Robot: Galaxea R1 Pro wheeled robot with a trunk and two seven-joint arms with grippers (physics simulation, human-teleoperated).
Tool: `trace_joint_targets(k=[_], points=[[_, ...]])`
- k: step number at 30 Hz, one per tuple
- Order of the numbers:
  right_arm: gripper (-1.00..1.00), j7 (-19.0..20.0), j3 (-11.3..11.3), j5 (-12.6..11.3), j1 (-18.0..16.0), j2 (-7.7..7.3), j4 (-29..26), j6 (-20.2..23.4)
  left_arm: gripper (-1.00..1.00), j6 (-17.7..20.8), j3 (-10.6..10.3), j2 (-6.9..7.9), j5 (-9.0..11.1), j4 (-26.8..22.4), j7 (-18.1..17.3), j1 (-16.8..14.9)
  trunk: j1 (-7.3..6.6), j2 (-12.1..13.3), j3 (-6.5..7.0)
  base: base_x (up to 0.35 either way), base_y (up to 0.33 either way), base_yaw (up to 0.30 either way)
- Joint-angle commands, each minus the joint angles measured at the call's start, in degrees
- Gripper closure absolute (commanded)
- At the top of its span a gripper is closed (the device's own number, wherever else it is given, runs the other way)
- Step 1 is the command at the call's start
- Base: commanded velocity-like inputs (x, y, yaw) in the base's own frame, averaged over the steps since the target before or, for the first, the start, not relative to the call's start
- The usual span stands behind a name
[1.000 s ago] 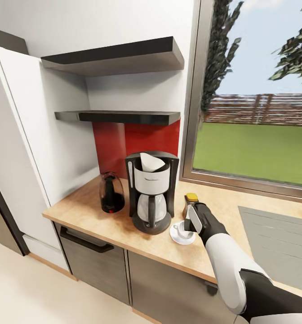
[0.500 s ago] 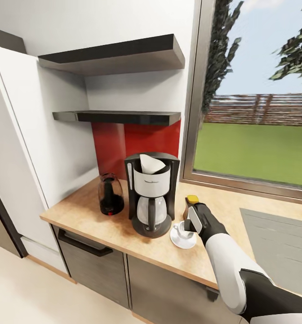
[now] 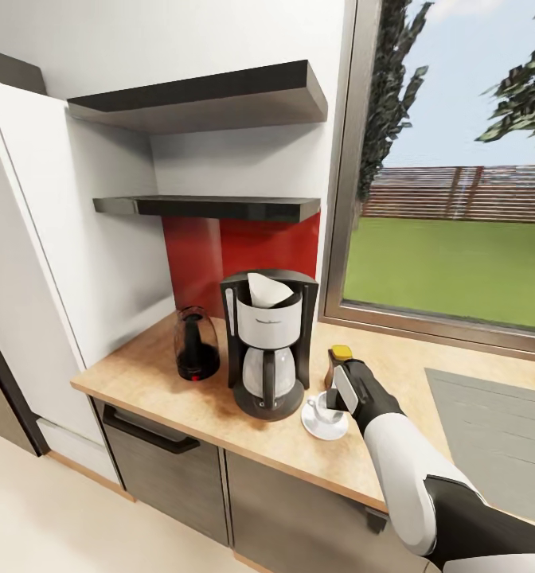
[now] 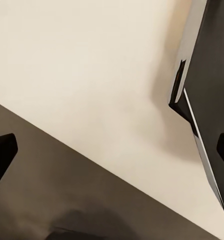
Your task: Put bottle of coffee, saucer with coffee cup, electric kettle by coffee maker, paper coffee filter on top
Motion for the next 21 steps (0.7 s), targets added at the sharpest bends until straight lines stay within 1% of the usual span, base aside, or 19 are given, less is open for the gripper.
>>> trace_joint_targets(k=[1, 7, 8, 21], points=[[1.0, -0.2, -0.3, 0.0, 0.0, 0.07, -0.1, 0.1, -1.0, -0.2, 0.3, -0.01, 0.3, 0.0, 0.0, 0.0, 0.02, 0.0, -0.01, 0.0, 0.0, 0.0], [1.0, -0.2, -0.3, 0.0, 0.0, 0.07, -0.1, 0.1, -1.0, -0.3, 0.3, -0.01, 0.3, 0.0, -0.1, 0.0, 0.02, 0.0, -0.01, 0.0, 0.0, 0.0], [-1.0, -0.2, -0.3, 0.0, 0.0, 0.07, -0.1, 0.1, -1.0, -0.3, 0.3, -0.01, 0.3, 0.0, 0.0, 0.0, 0.02, 0.0, -0.01, 0.0, 0.0, 0.0], [-1.0, -0.2, -0.3, 0.0, 0.0, 0.07, -0.1, 0.1, -1.0, -0.2, 0.3, -0.01, 0.3, 0.0, -0.1, 0.0, 0.02, 0.0, -0.01, 0.0, 0.0, 0.0]])
